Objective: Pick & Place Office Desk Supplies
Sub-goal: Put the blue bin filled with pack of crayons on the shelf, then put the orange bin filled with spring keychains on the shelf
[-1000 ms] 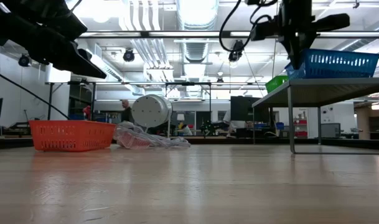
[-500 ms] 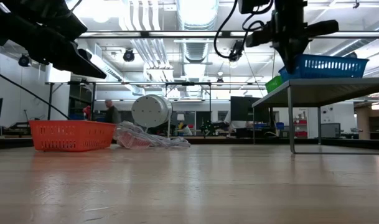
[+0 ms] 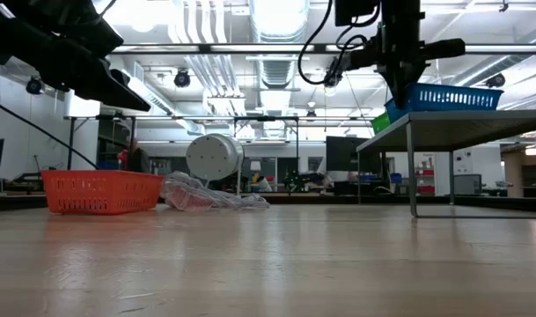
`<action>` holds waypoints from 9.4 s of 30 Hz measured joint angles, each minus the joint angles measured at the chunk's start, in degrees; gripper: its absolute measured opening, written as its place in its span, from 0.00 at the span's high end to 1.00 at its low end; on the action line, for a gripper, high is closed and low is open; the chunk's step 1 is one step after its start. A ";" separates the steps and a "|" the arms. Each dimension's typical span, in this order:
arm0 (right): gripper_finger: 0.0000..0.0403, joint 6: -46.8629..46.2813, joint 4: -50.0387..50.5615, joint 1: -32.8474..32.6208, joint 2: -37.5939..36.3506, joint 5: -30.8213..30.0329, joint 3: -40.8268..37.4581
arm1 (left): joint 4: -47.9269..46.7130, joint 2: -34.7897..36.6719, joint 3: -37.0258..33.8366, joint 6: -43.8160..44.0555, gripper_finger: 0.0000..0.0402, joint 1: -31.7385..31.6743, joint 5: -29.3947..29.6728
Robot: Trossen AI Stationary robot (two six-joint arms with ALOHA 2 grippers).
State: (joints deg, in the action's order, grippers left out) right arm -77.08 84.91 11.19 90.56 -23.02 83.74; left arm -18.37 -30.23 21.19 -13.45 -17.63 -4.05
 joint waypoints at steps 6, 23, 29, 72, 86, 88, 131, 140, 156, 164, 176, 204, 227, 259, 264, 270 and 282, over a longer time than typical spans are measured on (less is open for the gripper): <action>0.98 1.12 -0.97 0.36 0.00 0.82 -0.39 | 0.00 0.00 0.00 0.00 0.47 0.00 0.00; 0.98 2.25 -3.28 0.32 0.39 2.91 -1.15 | 0.00 -0.01 0.00 0.00 0.47 0.00 0.00; 0.95 2.25 -3.28 0.32 0.39 3.07 -1.24 | 0.00 0.01 0.00 0.00 0.47 0.00 0.00; 0.58 25.66 -7.89 -8.37 -0.05 -10.76 15.98 | 0.00 -0.01 0.00 0.00 0.47 -0.04 0.00; 0.64 73.19 -47.82 -14.19 0.13 -16.60 5.32 | 0.00 0.01 0.00 0.00 0.47 0.00 0.00; 0.64 77.90 -55.10 -12.65 -0.64 -11.45 2.92 | 0.00 0.01 0.00 0.00 0.47 0.00 0.00; 0.61 90.84 -65.59 9.45 -47.93 22.99 -27.09 | 0.00 0.01 0.00 0.00 0.47 0.00 0.00; 0.64 90.75 -65.60 9.45 -47.80 22.97 -26.03 | 0.00 0.00 0.00 0.00 0.47 0.00 0.00; 0.63 90.64 -65.40 9.46 -47.60 22.98 -26.20 | 0.01 0.01 0.00 -0.86 0.47 -0.04 0.02; 0.65 90.74 -65.42 9.45 -47.60 22.99 -26.22 | 0.12 -0.01 0.00 -10.17 0.47 -0.04 0.41; 0.65 90.60 -65.42 9.45 -47.60 22.99 -26.22 | 9.64 -0.21 0.22 20.54 0.47 -0.11 4.31; 0.65 90.60 -65.44 9.45 -47.60 22.99 -26.27 | -20.69 -42.89 20.28 5.32 0.47 -7.96 16.17; 0.65 90.65 -65.44 9.47 -47.63 22.99 -26.27 | -19.05 -46.45 18.69 -3.27 0.47 -13.98 7.40; 0.65 90.72 -65.42 9.47 -47.63 22.99 -26.27 | -12.63 -46.37 14.47 0.70 0.98 -15.89 1.22; 0.65 90.71 -65.44 9.47 -47.63 22.99 -26.27 | -12.82 -46.35 14.49 1.73 0.99 -15.89 -0.60; 0.65 90.60 -65.44 9.46 -47.63 22.99 -26.27 | -14.90 -46.35 14.49 6.55 0.99 -15.89 -4.53; 0.65 90.73 -65.43 9.46 -47.63 22.99 -26.27 | -16.86 -46.35 14.47 22.31 0.99 -15.85 -19.17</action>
State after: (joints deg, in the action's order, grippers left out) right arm 13.65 19.48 20.65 42.94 -0.03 57.47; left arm -35.23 -76.58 35.66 8.85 -33.47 -23.23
